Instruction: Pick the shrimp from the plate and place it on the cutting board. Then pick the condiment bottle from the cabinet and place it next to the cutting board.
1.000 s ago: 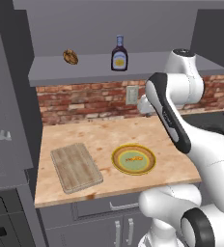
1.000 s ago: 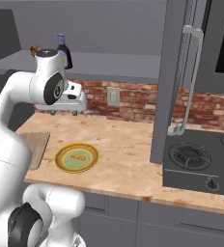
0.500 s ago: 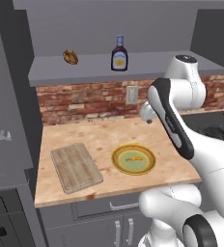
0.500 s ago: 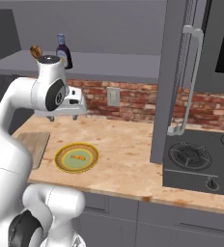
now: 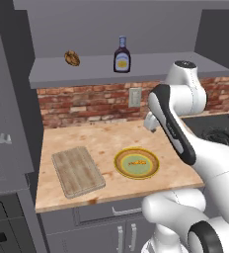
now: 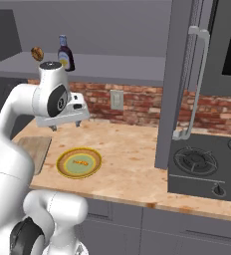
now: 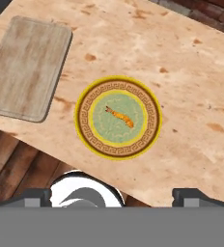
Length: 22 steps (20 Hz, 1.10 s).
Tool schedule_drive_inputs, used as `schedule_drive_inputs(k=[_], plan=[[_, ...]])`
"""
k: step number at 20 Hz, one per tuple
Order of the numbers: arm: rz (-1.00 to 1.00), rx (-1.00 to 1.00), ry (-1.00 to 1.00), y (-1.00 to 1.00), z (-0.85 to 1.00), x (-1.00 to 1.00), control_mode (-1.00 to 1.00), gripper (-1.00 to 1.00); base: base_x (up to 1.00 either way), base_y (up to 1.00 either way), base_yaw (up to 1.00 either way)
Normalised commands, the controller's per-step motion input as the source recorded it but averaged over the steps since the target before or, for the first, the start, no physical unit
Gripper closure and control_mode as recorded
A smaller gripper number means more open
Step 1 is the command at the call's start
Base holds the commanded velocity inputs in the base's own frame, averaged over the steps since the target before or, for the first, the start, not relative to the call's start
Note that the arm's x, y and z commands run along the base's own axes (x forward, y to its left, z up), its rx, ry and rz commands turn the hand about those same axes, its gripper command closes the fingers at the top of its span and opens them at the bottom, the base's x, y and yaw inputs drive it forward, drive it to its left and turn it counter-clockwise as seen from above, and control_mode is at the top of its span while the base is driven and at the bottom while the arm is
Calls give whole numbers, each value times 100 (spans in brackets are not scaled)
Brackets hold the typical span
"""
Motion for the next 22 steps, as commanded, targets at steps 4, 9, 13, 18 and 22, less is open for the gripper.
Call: schedule_drive_inputs(k=[4, 9, 13, 18, 22], plan=[[14, -7, 0, 0, -14, 0, -100, -100, 0, 0, 0], [13, -3, -1, 0, -16, 0, -100, -100, 0, 0, 0], [12, 0, -3, 0, -17, 0, -100, -100, 0, 0, 0], [12, 0, -4, 0, -22, 0, -100, -100, 0, 0, 0], [12, 0, -5, 0, -31, 0, -100, -100, 0, 0, 0]])
